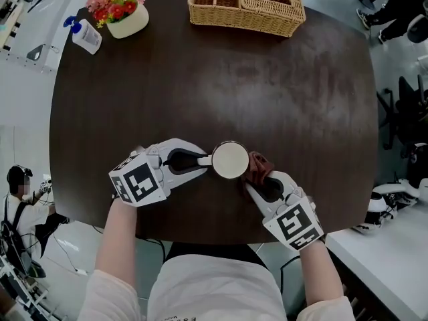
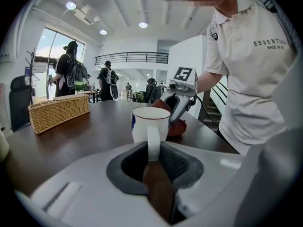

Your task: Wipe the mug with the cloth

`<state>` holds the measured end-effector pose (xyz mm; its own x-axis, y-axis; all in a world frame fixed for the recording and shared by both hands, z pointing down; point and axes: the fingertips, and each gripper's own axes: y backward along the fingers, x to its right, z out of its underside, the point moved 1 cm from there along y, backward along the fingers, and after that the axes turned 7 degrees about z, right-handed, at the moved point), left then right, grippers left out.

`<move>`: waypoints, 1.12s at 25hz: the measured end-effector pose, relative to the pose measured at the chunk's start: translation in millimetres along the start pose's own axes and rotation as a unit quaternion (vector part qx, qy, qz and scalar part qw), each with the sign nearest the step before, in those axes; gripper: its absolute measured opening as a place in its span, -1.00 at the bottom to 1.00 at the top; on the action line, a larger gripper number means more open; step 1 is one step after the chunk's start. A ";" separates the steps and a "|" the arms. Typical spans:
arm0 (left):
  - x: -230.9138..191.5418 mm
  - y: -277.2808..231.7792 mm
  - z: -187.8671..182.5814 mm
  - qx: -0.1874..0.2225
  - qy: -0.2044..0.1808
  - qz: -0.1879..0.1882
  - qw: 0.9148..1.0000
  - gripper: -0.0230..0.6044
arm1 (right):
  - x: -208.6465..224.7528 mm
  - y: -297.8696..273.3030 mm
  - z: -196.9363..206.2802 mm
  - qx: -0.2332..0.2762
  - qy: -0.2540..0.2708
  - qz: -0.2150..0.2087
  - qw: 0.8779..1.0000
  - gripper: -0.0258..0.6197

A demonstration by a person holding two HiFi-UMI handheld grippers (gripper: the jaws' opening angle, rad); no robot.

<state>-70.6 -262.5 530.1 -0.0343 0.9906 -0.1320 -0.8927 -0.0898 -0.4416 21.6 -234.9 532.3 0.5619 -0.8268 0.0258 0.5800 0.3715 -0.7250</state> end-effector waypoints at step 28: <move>-10.2 5.9 -4.2 0.035 0.045 0.038 0.998 -0.66 | 13.0 -69.2 -130.1 0.042 0.108 -0.333 0.936 -0.67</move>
<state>-73.6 -273.6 525.1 -0.0650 0.9677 -0.2437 -0.9182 -0.1536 -0.3652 -88.0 -326.3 493.3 -0.0676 -0.9497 0.3057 0.8083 -0.2318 -0.5412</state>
